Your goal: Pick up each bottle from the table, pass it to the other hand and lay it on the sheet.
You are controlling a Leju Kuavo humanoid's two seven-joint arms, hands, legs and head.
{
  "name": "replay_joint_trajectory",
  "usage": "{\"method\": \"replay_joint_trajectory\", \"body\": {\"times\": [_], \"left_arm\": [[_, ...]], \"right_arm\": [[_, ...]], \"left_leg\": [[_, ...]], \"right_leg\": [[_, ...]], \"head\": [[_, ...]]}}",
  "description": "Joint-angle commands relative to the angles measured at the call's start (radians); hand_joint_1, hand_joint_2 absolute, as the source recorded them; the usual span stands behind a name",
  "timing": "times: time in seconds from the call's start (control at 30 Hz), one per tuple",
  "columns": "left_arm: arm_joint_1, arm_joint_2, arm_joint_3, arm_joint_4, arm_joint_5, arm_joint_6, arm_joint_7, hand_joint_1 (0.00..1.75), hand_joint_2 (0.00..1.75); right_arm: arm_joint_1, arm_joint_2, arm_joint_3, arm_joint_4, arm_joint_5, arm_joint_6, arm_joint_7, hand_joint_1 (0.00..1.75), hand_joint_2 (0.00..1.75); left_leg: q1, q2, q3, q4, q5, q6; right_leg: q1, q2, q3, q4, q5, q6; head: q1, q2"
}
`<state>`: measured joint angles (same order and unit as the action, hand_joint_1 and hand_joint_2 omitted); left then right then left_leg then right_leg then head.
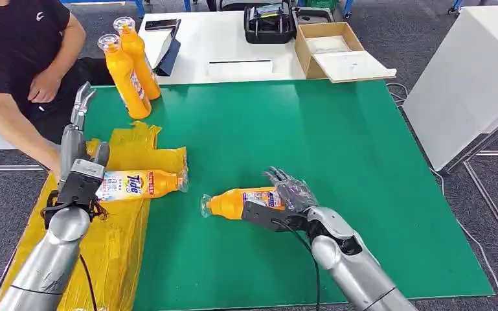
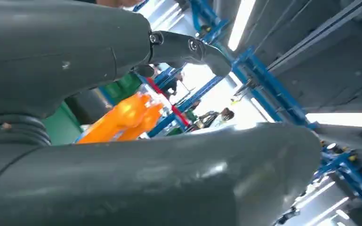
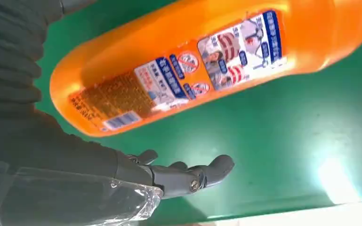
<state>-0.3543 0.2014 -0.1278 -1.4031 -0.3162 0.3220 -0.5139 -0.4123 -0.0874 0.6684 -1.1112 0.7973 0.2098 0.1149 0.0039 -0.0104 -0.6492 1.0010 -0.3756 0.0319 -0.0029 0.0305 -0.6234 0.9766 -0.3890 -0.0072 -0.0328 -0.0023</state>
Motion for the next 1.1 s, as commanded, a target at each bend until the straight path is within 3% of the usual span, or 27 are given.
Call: {"method": "replay_joint_trajectory", "body": {"times": [0.03, 0.33, 0.57, 0.73, 0.77, 0.8, 1.1], "left_arm": [[-0.076, -0.027, -0.04, 0.033, 0.063, -0.007, -0.023, 0.0, 0.0], [-0.116, -0.022, -0.067, 0.042, 0.153, 0.028, -0.059, 0.0, 0.0], [-0.113, -0.021, -0.069, 0.046, 0.163, 0.029, -0.065, 0.0, 0.0], [-0.082, -0.032, -0.049, 0.02, 0.177, 0.053, -0.087, 0.0, 0.0], [-0.084, -0.033, -0.048, 0.022, 0.177, 0.053, -0.088, 0.0, 0.0], [-0.091, -0.034, -0.047, 0.028, 0.178, 0.054, -0.088, 0.0, 0.0], [-0.108, -0.045, -0.044, 0.07, 0.183, 0.047, -0.105, 0.0, 0.0]], "right_arm": [[0.061, 0.007, -0.023, 0.129, 0.104, -0.042, 0.076, 0.0, 1.75], [0.046, -0.007, -0.024, 0.375, 0.198, -0.029, 0.056, 0.0, 1.75], [0.039, -0.008, -0.019, 0.392, 0.206, -0.026, 0.051, 0.0, 1.75], [-0.021, -0.01, 0.026, 0.504, 0.226, 0.009, 0.02, 0.0, 1.75], [-0.025, -0.009, 0.024, 0.509, 0.223, 0.008, 0.017, 0.07, 1.75], [-0.034, -0.004, 0.024, 0.521, 0.219, 0.01, 0.008, 1.75, 1.75], [-0.106, 0.026, 0.018, 0.59, 0.178, 0.006, -0.029, 1.75, 1.75]], "left_leg": [[0.0, -0.005, 0.003, 0.0, -0.001, -0.002], [0.0, -0.005, 0.003, 0.0, 0.0, -0.001], [-0.001, -0.005, 0.011, -0.001, 0.0, -0.002], [0.0, -0.003, 0.015, -0.001, -0.001, -0.003], [0.0, -0.002, 0.016, -0.001, -0.002, -0.003], [0.0, -0.003, 0.016, -0.002, -0.001, -0.003], [0.0, 0.001, 0.021, -0.001, -0.004, -0.001]], "right_leg": [[0.001, -0.008, 0.005, -0.001, -0.002, 0.0], [0.001, -0.008, 0.005, -0.002, -0.001, 0.0], [0.0, -0.008, 0.012, -0.003, -0.001, 0.0], [0.0, -0.006, 0.015, -0.003, 0.0, 0.0], [0.0, -0.004, 0.015, -0.003, 0.0, 0.0], [0.0, -0.007, 0.016, -0.004, 0.0, 0.0], [0.001, -0.003, 0.019, -0.003, 0.002, -0.001]], "head": [[0.0, 0.0], [0.0, 0.0], [0.0, 0.0], [0.0, 0.0], [0.0, 0.0], [0.0, 0.0], [0.0, 0.0]]}}
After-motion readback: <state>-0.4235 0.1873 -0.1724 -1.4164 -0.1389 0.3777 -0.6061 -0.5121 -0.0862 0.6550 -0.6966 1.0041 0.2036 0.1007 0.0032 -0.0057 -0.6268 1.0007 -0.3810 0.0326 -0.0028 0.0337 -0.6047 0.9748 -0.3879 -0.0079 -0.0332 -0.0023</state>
